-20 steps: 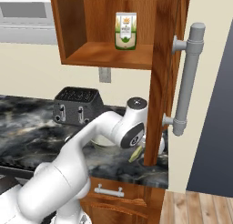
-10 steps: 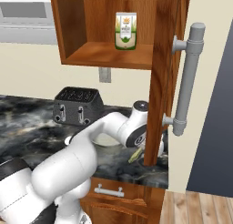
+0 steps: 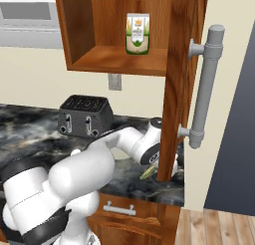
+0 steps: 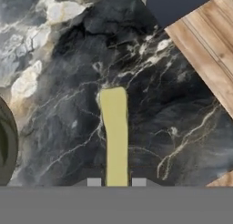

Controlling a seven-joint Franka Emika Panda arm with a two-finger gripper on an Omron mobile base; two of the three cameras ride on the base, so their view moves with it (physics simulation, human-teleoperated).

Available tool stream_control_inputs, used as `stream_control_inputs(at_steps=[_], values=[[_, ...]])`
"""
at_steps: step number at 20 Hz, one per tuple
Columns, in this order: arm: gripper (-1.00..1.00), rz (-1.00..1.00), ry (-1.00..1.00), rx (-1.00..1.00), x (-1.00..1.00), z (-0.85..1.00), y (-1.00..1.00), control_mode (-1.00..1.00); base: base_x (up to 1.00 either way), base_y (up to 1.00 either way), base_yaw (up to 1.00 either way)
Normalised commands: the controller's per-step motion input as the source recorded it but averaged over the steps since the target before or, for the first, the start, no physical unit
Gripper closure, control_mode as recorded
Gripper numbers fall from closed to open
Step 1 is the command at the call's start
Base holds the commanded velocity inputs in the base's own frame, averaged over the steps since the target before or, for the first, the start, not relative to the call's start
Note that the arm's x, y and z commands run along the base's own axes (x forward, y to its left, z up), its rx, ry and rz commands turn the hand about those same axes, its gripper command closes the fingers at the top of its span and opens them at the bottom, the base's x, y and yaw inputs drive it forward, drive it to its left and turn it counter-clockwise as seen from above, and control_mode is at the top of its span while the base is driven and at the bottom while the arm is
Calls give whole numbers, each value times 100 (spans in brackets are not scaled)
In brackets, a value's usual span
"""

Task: Pick the egg and butter from the fridge and place them by the bowl for mixing.

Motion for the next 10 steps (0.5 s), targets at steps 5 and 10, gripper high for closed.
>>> stream_control_inputs(at_steps=[5, 10], values=[[100, -11, 0, 2, 34, -31, 1, -100, 0, 0, 0], [100, -11, 0, 1, 36, -29, 0, -100, 0, 0, 0]])
